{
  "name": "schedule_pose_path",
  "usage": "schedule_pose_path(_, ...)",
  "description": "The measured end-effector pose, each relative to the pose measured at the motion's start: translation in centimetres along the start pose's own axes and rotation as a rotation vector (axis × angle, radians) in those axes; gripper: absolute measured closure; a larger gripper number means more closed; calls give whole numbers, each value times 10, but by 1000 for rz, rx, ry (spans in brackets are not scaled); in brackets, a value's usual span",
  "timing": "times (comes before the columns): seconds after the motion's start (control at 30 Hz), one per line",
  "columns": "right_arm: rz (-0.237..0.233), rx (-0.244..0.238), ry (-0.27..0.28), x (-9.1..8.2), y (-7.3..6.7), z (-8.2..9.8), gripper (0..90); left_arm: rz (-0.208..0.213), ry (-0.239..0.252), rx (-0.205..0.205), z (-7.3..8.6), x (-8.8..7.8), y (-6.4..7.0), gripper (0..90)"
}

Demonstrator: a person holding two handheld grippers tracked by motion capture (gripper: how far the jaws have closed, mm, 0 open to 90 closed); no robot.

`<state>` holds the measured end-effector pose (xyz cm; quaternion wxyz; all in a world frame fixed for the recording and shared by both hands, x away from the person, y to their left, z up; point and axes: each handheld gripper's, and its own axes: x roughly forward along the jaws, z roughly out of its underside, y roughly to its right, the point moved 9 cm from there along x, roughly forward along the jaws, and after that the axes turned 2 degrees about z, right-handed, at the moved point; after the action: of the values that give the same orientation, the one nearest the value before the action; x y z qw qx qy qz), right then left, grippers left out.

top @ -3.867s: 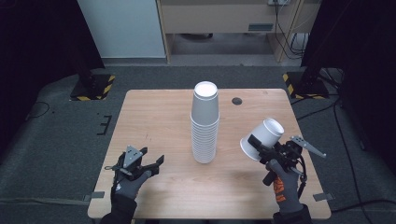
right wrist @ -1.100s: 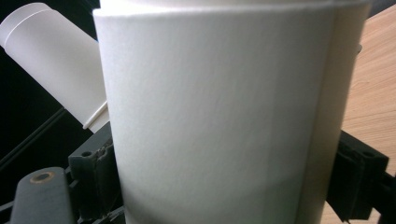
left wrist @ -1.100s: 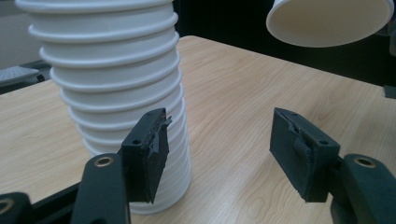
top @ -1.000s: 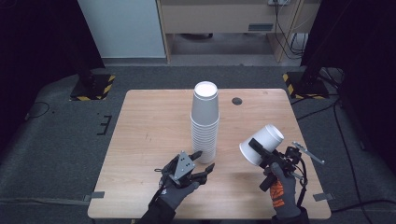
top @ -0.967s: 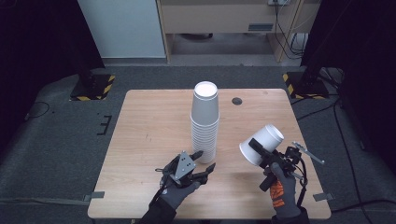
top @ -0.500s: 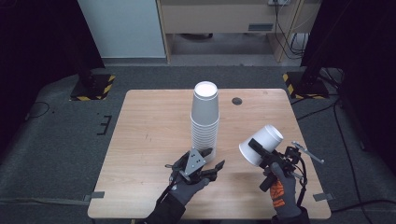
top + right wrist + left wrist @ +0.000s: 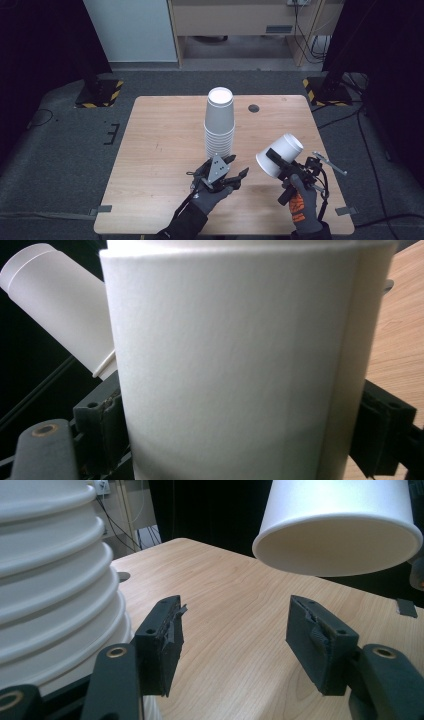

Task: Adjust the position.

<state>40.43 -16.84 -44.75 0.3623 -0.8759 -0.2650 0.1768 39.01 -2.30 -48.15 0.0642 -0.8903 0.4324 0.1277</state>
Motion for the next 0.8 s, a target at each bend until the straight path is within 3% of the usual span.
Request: schedule_pose_path(0.8, -2, -7, -12, 2, 0, 3, 149, 11, 19, 8, -16, 35, 10, 402)
